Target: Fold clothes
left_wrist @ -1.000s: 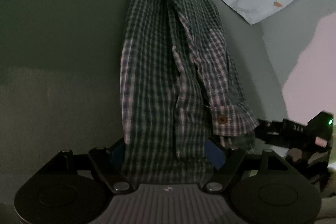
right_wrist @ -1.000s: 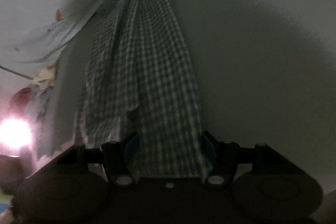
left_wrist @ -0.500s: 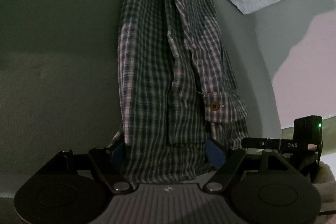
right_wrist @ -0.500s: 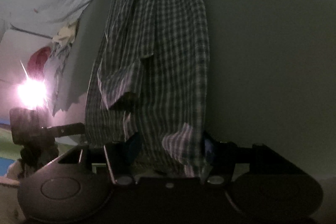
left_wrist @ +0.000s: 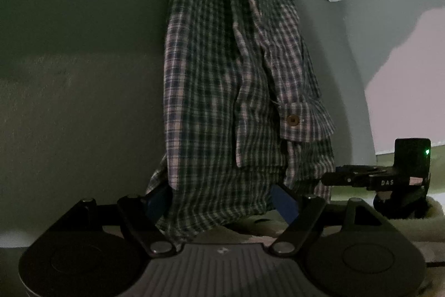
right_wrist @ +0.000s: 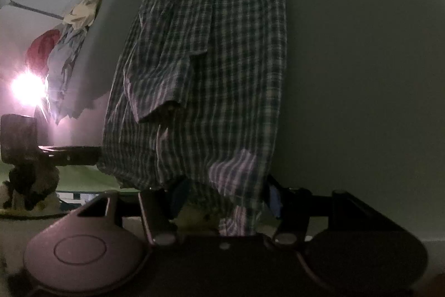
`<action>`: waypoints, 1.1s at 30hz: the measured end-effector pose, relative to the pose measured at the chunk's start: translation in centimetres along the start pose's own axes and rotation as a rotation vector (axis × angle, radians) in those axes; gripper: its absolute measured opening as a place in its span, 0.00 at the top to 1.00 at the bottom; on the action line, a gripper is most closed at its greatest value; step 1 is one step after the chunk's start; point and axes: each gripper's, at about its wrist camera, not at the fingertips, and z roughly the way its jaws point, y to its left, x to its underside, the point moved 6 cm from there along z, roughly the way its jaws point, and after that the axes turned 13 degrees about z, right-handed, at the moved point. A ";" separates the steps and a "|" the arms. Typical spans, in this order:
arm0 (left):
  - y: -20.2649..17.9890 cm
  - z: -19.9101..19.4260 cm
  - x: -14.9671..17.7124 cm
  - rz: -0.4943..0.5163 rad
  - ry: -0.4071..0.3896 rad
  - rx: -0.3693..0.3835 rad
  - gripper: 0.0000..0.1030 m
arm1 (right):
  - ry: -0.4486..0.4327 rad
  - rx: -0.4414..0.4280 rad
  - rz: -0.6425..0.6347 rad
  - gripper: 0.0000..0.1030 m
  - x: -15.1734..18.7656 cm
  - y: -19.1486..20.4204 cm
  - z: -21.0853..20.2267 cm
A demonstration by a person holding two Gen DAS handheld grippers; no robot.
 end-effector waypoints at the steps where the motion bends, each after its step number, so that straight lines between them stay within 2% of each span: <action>1: 0.0 0.0 0.0 0.002 0.005 -0.003 0.22 | 0.006 0.004 -0.003 0.43 0.0 -0.1 0.0; 7: -1.1 0.4 -0.1 0.106 0.041 -0.089 0.21 | 0.040 0.032 -0.026 0.42 0.3 0.1 0.2; 9: -1.7 0.9 -0.3 0.149 0.051 -0.103 0.18 | 0.041 0.032 -0.033 0.40 0.2 0.1 0.4; 11: -2.2 1.3 -0.5 0.174 0.046 -0.110 0.20 | 0.045 0.034 -0.037 0.40 0.1 0.0 0.4; 12: -2.3 1.4 -0.5 0.190 0.041 -0.113 0.26 | 0.046 0.038 -0.044 0.41 0.1 0.0 0.3; 13: -2.2 1.3 -0.6 0.196 0.036 -0.124 0.44 | 0.043 0.046 -0.056 0.44 0.2 -0.1 0.2; 14: -2.0 1.2 -0.6 0.197 0.031 -0.141 0.54 | 0.036 0.060 -0.077 0.48 0.3 -0.1 0.2; 15: -1.7 1.1 -0.8 0.176 0.027 -0.145 0.62 | 0.026 0.070 -0.097 0.68 0.4 -0.1 0.1; 16: -1.1 0.9 -0.9 0.141 0.024 -0.142 0.93 | 0.009 0.067 -0.114 0.97 0.3 0.0 -0.2; 17: -0.7 0.7 -1.0 0.097 0.015 -0.117 0.97 | -0.008 0.064 -0.132 0.97 0.3 0.1 -0.4; 18: -0.4 0.4 -1.1 0.046 0.004 -0.079 0.97 | -0.023 0.046 -0.138 0.97 0.3 0.2 -0.7; 19: -0.5 -0.2 -1.3 0.002 -0.030 -0.013 0.97 | -0.039 -0.007 -0.119 0.97 0.1 0.3 -1.3; 21: -1.3 -2.0 -2.0 -0.080 -0.120 0.150 0.97 | -0.088 -0.170 -0.071 0.97 -0.5 0.9 -3.0; 23: -1.3 -3.0 -2.2 -0.151 -0.177 0.235 0.95 | -0.134 -0.326 0.004 0.97 -1.2 1.0 -4.8; 24: -1.2 -3.4 -2.3 -0.185 -0.201 0.270 0.91 | -0.137 -0.342 0.035 0.97 -1.5 0.6 -5.0; 25: -1.1 -3.3 -2.1 -0.170 -0.193 0.243 0.90 | -0.140 -0.357 0.065 0.95 -1.8 0.2 -5.2; 26: -0.7 -2.4 -1.7 -0.139 -0.150 0.179 0.89 | -0.138 -0.354 0.089 0.93 -2.0 -0.3 -5.1; 28: 0.4 -0.2 -0.5 -0.119 -0.048 0.066 0.82 | -0.104 -0.272 0.113 0.87 -1.9 -1.7 -3.6; 29: 1.1 0.6 0.1 -0.138 -0.020 0.048 0.79 | -0.084 -0.233 0.126 0.85 -1.7 -2.4 -2.8; 31: 1.9 1.3 0.8 -0.175 -0.006 0.047 0.74 | -0.054 -0.183 0.148 0.69 -1.3 -3.3 -1.7; 32: 2.1 1.1 0.9 -0.196 -0.020 0.064 0.64 | -0.042 -0.165 0.157 0.64 -1.1 -3.6 -1.3; 33: 2.1 1.0 0.9 -0.198 -0.026 0.075 0.60 | -0.033 -0.148 0.162 0.59 -0.8 -3.9 -1.0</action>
